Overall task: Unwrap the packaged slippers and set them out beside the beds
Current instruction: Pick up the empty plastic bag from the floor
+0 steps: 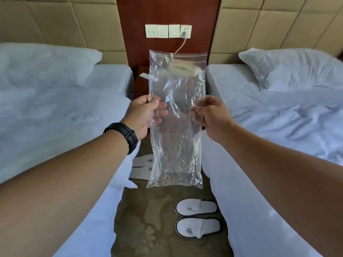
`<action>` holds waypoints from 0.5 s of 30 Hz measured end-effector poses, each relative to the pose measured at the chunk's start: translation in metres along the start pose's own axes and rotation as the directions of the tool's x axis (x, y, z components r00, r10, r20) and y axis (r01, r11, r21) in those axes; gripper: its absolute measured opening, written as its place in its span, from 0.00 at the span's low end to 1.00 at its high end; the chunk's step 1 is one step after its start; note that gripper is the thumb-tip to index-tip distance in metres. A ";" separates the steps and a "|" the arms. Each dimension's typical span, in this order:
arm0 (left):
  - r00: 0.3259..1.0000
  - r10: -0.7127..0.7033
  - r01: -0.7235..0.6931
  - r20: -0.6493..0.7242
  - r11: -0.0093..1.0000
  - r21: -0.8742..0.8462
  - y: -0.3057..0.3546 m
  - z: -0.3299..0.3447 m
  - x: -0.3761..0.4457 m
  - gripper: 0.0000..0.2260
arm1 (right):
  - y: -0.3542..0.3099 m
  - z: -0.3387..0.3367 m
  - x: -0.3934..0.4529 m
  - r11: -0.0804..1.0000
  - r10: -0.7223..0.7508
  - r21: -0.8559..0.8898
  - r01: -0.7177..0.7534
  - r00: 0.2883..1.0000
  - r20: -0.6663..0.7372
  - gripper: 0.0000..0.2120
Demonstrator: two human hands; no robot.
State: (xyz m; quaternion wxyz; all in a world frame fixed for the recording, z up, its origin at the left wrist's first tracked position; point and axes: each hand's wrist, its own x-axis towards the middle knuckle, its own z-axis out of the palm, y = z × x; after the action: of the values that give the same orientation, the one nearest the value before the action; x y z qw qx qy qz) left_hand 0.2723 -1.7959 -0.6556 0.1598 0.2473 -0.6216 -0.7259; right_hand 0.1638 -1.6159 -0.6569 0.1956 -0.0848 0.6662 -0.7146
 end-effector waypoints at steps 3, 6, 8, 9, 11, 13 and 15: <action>1.000 0.027 -0.027 -0.003 1.000 -0.009 0.069 0.001 -0.014 0.06 | -0.071 0.013 -0.015 0.999 -0.042 0.010 0.042 0.999 0.027 0.14; 0.998 0.064 -0.064 0.002 0.998 -0.014 0.140 0.001 -0.029 0.06 | -0.142 0.026 -0.032 0.997 -0.081 0.020 0.080 0.996 0.041 0.15; 0.995 0.095 -0.094 0.011 0.995 -0.016 0.188 0.002 -0.039 0.06 | -0.190 0.033 -0.043 0.995 -0.099 0.037 0.097 0.994 0.042 0.15; 0.994 0.110 -0.110 0.010 0.994 -0.019 0.212 0.003 -0.044 0.06 | -0.213 0.036 -0.048 0.994 -0.107 0.042 0.105 0.994 0.035 0.14; 0.990 0.139 -0.139 0.006 0.990 -0.023 0.260 0.007 -0.056 0.06 | -0.260 0.039 -0.061 0.991 -0.129 0.024 0.129 0.991 0.023 0.13; 0.984 0.179 -0.179 0.005 0.983 -0.026 0.308 0.014 -0.068 0.07 | -0.307 0.041 -0.073 0.987 -0.159 0.008 0.159 0.987 0.036 0.12; 0.975 0.222 -0.222 0.007 0.975 -0.026 0.355 0.020 -0.080 0.06 | -0.355 0.043 -0.083 0.979 -0.202 0.014 0.202 0.978 0.042 0.13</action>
State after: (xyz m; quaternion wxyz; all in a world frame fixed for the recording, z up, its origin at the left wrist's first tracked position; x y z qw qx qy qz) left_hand 0.3003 -1.7987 -0.2920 0.2401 0.1708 -0.6371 -0.7122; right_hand 0.1965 -1.6100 -0.2913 0.1369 -0.1667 0.6461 -0.7321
